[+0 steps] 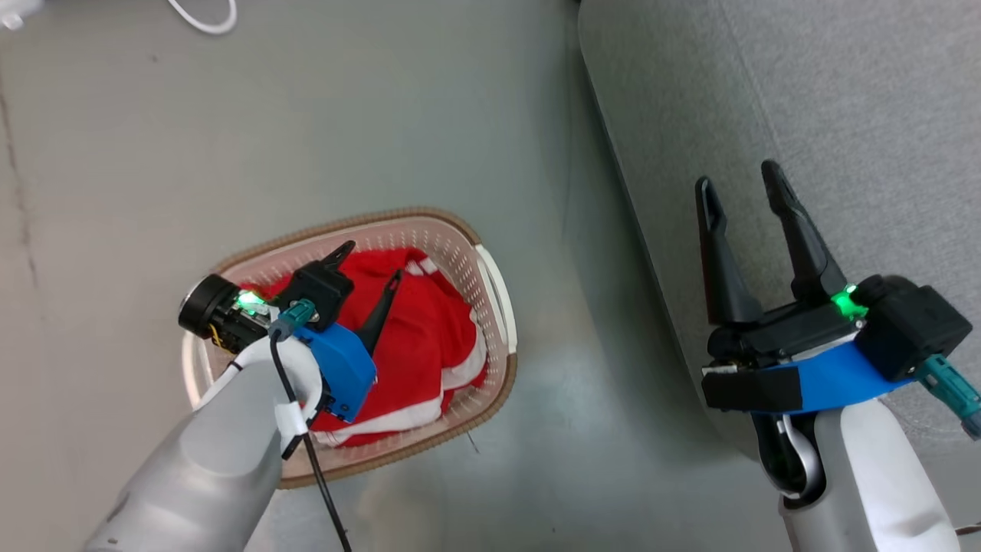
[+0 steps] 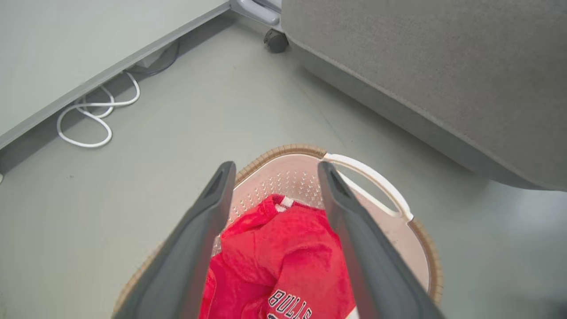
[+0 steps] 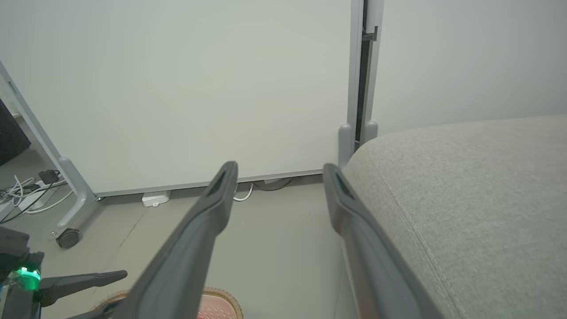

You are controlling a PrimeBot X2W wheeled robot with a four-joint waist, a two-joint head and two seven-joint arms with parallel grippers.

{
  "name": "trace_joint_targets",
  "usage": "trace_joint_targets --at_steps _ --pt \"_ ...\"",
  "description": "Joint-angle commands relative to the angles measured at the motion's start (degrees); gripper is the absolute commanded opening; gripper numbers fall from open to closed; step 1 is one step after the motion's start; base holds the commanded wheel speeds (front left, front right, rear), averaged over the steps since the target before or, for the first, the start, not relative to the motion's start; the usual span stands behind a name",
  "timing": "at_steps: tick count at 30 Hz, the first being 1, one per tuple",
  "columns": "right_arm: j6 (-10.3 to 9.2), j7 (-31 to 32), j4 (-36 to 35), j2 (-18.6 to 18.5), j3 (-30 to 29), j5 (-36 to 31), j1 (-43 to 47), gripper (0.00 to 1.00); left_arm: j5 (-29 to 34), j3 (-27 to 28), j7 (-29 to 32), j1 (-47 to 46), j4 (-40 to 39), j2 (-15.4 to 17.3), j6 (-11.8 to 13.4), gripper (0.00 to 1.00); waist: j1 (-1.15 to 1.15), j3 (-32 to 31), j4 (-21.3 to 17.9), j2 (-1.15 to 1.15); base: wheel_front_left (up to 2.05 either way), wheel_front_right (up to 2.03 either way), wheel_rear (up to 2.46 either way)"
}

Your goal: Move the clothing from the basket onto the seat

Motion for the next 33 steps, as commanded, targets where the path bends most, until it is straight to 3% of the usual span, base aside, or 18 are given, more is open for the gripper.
trace_joint_targets --at_steps 1,7,15,24,33 --pt "0.00 -0.32 -0.32 -0.08 -0.02 0.17 -1.05 1.00 -0.55 -0.63 -0.16 -1.32 0.55 0.32 -0.08 1.00 -0.02 2.87 -1.07 0.00 0.00 0.00 0.00" --pt "0.00 -0.32 -1.53 -0.08 -0.20 -0.61 -3.57 1.00 -6.82 -10.65 4.23 -6.36 5.57 0.94 -0.09 1.00 -0.02 8.97 -1.04 0.00 0.00 0.00 0.00" --pt "0.00 -0.32 -3.29 -0.08 -0.22 -1.49 -6.14 1.00 -13.88 -19.87 11.79 -11.02 7.95 2.33 -0.09 1.00 -0.02 14.95 -0.85 0.00 0.00 0.00 0.00" --pt "0.00 -0.31 -5.52 -0.08 0.47 -1.80 -7.36 1.00 -17.60 -24.86 15.24 -14.81 9.43 3.78 -0.09 1.00 -0.02 19.82 -1.65 0.00 0.00 0.00 0.00" --pt "0.00 -0.32 -7.98 -0.08 0.84 -2.14 -7.65 1.00 -16.55 -26.60 18.02 -18.42 10.21 4.17 -0.09 1.00 -0.02 24.74 -2.97 0.00 0.00 0.00 0.00"
